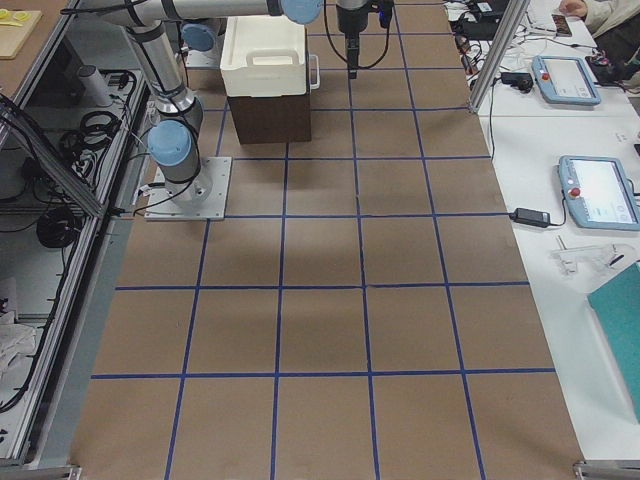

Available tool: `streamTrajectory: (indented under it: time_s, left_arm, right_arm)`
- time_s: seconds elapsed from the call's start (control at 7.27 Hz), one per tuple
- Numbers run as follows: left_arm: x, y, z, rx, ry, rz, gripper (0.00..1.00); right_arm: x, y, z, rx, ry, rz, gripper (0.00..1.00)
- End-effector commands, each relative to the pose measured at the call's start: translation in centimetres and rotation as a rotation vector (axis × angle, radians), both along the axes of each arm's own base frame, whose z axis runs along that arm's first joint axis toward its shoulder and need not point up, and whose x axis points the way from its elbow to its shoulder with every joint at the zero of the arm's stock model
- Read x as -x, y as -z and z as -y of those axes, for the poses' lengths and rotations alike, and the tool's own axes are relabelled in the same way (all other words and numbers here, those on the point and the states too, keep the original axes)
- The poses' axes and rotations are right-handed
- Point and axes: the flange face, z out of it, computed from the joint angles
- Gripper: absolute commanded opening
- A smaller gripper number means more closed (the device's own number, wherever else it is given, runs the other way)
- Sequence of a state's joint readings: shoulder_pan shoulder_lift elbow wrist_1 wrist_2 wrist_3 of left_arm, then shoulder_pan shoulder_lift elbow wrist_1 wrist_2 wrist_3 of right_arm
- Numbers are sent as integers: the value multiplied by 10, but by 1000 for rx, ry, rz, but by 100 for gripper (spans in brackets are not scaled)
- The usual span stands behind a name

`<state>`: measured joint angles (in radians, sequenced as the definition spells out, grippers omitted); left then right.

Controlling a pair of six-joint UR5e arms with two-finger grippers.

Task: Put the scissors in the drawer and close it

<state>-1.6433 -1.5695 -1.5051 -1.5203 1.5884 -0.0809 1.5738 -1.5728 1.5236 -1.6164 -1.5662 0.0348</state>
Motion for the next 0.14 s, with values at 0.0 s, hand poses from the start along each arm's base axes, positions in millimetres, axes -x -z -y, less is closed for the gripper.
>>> streamTrajectory:
  time_s: [0.0]
  left_arm:
    - [-1, 0, -1, 1, -2, -1, 100]
  right_arm:
    - [0, 1, 0, -3, -1, 0, 100]
